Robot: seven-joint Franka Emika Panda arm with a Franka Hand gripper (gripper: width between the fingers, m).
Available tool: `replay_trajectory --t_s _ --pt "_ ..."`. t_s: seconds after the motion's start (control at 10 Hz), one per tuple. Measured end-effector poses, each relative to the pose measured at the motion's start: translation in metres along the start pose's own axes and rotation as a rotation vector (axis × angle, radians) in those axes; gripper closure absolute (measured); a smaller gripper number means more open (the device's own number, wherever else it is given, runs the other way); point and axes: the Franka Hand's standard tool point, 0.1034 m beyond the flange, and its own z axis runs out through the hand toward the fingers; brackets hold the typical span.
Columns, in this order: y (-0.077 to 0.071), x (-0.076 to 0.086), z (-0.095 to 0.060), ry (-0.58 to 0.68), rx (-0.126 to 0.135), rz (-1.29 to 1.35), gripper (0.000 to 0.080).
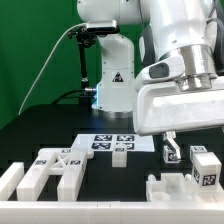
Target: Assemble chair
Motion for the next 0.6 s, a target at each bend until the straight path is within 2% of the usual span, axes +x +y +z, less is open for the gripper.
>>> replay_trajectory --t_s 0.2,0.4,0.6 --pt "0.0 0.0 0.0 -0.014 0.002 0.013 0.0151" --pt "-0.003 0.014 -0.002 -0.049 0.011 0.036 0.0151" --pt "-0.005 0.019 0.0 -0.108 0.019 0.066 0.0151"
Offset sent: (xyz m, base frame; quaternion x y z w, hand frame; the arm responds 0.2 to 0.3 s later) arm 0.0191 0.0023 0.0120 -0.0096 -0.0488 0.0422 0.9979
